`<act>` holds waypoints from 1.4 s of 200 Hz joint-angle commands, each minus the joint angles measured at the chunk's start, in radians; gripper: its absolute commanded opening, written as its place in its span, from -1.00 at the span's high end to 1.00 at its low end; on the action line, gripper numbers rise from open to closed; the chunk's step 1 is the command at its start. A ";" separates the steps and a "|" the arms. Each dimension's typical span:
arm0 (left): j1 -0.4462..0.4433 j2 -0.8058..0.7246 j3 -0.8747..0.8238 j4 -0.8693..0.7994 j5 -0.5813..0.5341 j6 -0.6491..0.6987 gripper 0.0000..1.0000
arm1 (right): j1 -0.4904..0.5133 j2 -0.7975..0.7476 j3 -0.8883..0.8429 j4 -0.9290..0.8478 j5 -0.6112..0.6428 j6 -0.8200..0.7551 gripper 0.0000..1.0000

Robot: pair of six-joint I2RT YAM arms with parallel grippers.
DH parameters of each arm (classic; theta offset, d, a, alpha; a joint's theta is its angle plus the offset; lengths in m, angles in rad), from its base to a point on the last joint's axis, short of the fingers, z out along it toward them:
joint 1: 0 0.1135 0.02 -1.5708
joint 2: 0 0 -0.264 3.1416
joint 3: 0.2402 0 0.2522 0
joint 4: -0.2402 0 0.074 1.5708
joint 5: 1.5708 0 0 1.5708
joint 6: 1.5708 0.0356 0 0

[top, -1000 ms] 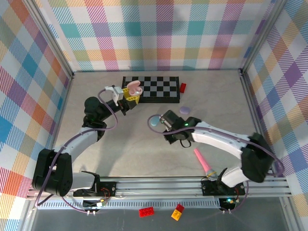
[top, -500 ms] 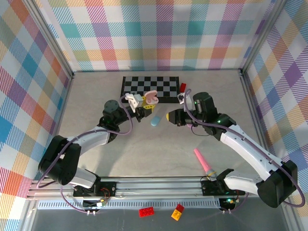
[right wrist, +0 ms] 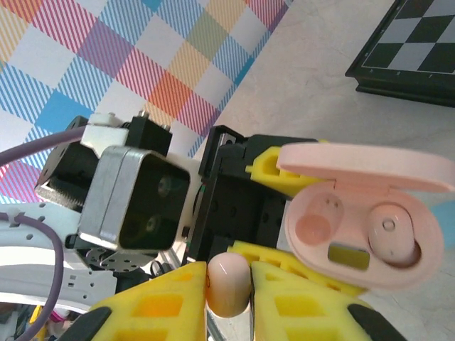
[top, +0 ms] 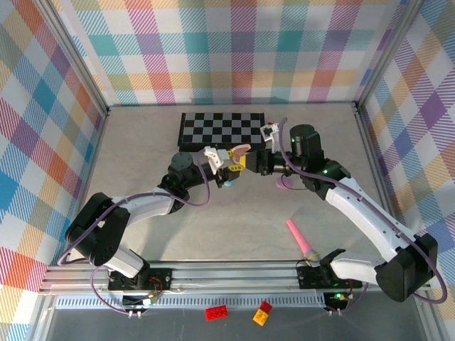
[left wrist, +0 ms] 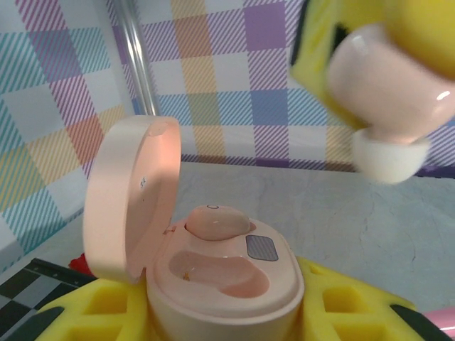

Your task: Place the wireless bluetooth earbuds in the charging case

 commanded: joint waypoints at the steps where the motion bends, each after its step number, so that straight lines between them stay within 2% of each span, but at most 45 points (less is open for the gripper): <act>1: -0.020 0.008 0.051 0.020 0.007 0.040 0.30 | -0.011 0.012 0.027 0.021 -0.009 -0.008 0.63; 88: -0.045 -0.021 0.054 -0.055 0.011 0.102 0.29 | -0.019 0.027 0.007 0.034 0.023 -0.014 0.64; 169: -0.046 -0.026 0.049 0.008 0.012 0.048 0.29 | -0.019 0.042 -0.001 0.016 0.050 -0.011 0.64; 280: -0.047 -0.021 0.063 0.016 -0.034 0.050 0.29 | -0.019 0.073 0.002 0.010 0.032 0.019 0.58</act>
